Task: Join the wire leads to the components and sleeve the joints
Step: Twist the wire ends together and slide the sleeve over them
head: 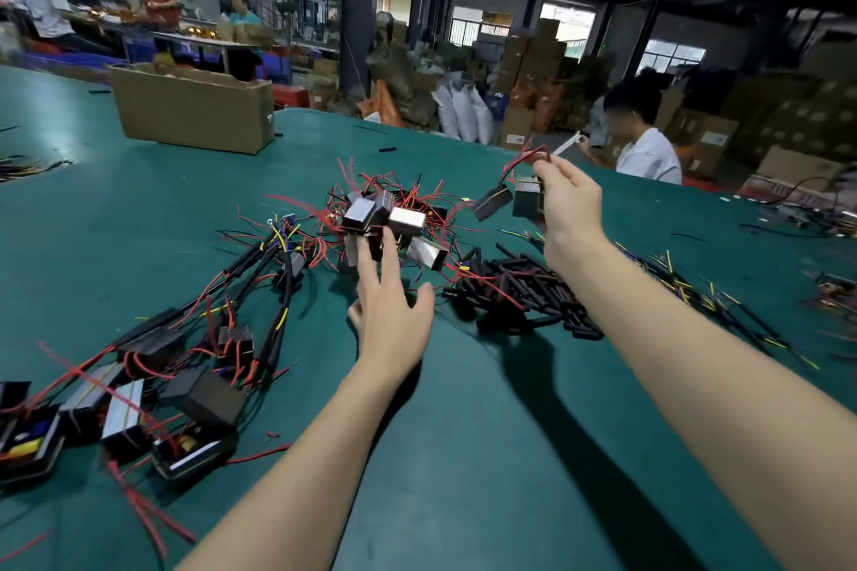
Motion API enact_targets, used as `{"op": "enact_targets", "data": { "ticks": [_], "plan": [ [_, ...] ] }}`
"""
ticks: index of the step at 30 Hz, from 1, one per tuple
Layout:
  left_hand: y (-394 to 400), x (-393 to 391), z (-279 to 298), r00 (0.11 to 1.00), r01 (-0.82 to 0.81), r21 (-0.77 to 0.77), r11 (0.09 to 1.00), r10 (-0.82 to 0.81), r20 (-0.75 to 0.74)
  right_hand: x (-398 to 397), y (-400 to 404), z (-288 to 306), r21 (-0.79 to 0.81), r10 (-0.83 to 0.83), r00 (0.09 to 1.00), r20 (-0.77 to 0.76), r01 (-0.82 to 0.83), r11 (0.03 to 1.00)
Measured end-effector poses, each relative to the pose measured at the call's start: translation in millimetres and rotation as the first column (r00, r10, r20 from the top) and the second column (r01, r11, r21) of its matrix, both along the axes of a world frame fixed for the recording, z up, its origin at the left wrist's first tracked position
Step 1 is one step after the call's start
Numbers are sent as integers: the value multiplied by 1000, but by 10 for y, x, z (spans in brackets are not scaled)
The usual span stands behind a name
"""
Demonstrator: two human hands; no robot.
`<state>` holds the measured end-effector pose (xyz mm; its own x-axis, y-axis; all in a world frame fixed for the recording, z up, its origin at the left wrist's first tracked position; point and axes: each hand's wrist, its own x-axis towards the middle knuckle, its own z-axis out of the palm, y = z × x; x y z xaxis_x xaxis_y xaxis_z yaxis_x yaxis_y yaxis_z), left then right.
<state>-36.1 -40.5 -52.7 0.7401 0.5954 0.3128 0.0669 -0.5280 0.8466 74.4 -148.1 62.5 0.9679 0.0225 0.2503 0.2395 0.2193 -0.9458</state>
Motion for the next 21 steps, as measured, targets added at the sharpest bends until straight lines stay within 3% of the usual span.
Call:
{"op": "enact_targets", "data": {
  "ticks": [3, 6, 9, 11, 14, 17, 21],
  "plan": [
    [-2, -17, 14, 1000, 3, -24, 1000, -2, 27, -42, -75, 47, -1, 6, 1000, -4, -6, 1000],
    [-25, -36, 39, 999, -1, -54, 999, 3, 37, -87, -190, 149, 115, -6, 998, 60, -1, 993],
    [-58, -34, 39, 999, -31, -26, 999, 30, -15, -158, -283, 210, -101, 150, 986, 70, -143, 985],
    [-82, -38, 31, 1000, -7, 29, 1000, 6, 24, -229, -295, 195, -230, 265, 963, 40, -249, 941],
    [-92, -45, 13, 992, 40, 200, 979, -63, 106, -314, -280, 205, -190, 331, 942, 52, -316, 930],
    [-94, -21, -20, 989, 95, 311, 946, -124, 74, -369, -270, 222, -145, 393, 919, 28, -385, 911],
    [-56, 1, -63, 987, 37, 154, 987, -60, 150, -371, -282, 170, -72, 296, 954, 54, -292, 954]
  ]
}}
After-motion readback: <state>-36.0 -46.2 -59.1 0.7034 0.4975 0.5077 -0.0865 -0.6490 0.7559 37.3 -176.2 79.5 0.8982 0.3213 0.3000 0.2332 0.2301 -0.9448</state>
